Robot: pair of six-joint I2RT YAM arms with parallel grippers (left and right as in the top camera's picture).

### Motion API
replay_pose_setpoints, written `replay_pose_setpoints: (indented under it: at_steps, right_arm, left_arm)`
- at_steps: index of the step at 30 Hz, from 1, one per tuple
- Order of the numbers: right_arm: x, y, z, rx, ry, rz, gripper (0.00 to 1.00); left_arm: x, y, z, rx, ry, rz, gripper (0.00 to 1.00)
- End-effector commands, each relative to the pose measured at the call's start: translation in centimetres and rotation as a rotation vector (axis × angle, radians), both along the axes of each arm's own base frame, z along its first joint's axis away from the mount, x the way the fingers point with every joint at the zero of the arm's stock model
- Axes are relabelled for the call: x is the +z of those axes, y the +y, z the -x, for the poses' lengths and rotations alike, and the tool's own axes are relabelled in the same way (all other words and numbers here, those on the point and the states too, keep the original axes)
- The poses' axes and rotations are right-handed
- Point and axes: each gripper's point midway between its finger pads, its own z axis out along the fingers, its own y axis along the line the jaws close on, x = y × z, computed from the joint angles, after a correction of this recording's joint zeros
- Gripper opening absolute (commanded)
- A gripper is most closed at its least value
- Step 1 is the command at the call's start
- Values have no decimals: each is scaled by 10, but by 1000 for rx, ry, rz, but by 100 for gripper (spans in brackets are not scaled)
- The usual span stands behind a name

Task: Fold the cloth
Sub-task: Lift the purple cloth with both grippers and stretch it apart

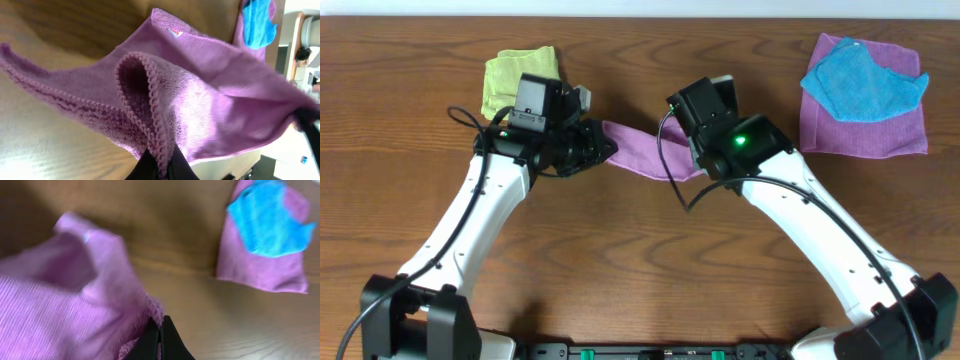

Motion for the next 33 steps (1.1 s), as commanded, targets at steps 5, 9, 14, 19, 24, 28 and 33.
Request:
replay_pose_setpoints:
  at_steps: [5, 9, 14, 19, 24, 28, 33]
  right_arm:
    - [44, -33, -22, -130, -175, 53, 1]
    - [49, -37, -29, -151, -209, 37, 1]
    - [48, -31, -32, -133, -208, 1, 1]
    - [40, -13, -30, -76, -164, -79, 2]
    - [33, 7, -25, -14, -118, -147, 1]
    - [33, 7, -25, -15, -122, -140, 1]
    - [31, 5, -22, -17, -107, -131, 2]
  left_arm:
    - [-2, 22, 3, 6, 2, -75, 6]
    - [-5, 25, 8, -10, 12, -90, 7]
    - [-8, 28, 9, -15, 14, -116, 7]
    - [-6, 27, 4, -7, -8, -110, 6]
    - [24, 7, -21, -2, -128, 34, 13]
    - [54, -11, -33, -76, -255, 156, 23]
    - [45, -5, -31, -50, -222, 115, 9]
